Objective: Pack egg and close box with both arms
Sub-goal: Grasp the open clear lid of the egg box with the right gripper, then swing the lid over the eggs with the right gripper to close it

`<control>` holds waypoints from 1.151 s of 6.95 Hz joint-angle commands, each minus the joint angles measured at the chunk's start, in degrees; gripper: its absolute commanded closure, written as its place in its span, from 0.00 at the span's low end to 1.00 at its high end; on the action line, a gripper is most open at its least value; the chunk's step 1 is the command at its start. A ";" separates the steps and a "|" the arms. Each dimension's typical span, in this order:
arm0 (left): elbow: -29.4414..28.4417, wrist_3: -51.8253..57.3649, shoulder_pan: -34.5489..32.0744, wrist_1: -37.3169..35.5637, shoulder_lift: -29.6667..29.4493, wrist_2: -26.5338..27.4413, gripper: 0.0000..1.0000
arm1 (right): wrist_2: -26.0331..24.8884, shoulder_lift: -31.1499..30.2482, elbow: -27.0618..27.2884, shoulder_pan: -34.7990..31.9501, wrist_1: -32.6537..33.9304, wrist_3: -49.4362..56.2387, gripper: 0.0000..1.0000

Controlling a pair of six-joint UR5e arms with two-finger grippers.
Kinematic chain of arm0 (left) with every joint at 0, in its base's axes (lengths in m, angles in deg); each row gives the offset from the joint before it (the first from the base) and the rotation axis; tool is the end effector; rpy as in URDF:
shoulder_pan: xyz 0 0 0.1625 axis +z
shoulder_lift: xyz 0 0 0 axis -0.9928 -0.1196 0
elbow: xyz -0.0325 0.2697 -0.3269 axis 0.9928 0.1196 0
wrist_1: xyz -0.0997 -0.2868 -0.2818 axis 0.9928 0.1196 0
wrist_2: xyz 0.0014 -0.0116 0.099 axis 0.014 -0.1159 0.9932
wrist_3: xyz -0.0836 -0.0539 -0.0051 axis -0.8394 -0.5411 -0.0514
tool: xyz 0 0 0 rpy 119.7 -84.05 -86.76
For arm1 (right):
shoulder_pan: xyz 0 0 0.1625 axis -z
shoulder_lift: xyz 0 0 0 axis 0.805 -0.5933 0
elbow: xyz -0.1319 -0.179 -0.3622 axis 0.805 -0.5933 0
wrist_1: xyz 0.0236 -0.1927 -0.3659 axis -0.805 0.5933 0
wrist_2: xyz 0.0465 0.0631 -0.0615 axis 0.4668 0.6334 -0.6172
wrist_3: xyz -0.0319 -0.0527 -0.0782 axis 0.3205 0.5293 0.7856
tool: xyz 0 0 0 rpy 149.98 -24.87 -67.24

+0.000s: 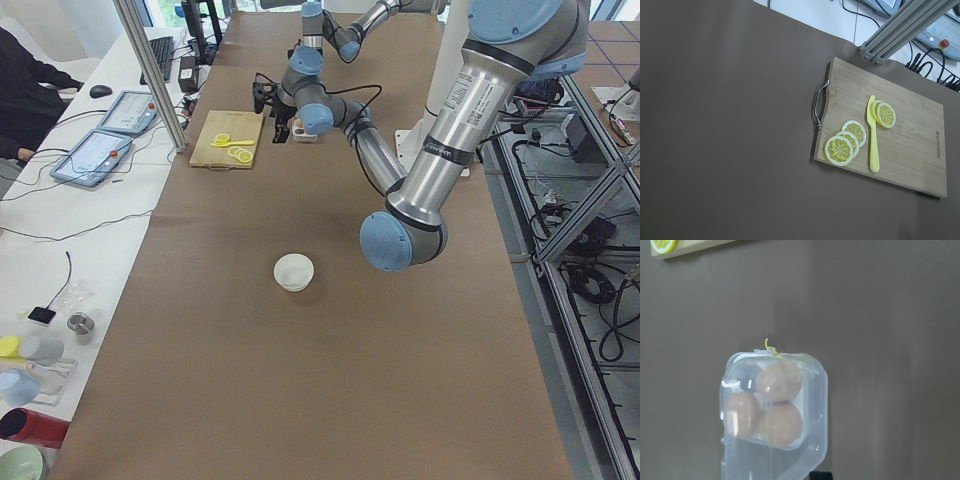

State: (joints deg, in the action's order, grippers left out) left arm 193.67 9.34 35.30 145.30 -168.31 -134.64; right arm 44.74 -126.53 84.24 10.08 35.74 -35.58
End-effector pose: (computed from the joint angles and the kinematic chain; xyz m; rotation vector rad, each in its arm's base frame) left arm 0.3216 -0.5064 0.1984 0.2855 1.1148 -0.4028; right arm -0.4032 -0.4759 0.3245 -0.0368 -1.2341 0.0190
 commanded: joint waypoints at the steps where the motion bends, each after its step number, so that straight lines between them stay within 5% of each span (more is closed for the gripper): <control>1: -0.09 0.00 -0.16 0.00 0.00 0.00 0.03 | -1.71 4.95 -2.84 0.20 0.06 -2.94 1.00; 6: -0.01 0.09 -1.12 -0.09 -0.09 -0.26 0.03 | -5.85 10.15 -4.88 1.79 0.06 -5.22 1.00; 7: -0.88 0.78 -4.26 -0.70 0.00 -6.88 0.02 | -5.33 10.07 -4.44 -0.92 1.45 -5.23 1.00; 8: -1.06 1.22 -6.38 -0.79 2.79 -13.73 0.02 | -3.58 10.16 -3.74 -4.51 6.69 -5.14 0.74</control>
State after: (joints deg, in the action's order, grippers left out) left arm 193.01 10.03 31.50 144.78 -167.57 -141.38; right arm 39.65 -116.55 79.81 9.24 37.96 -40.75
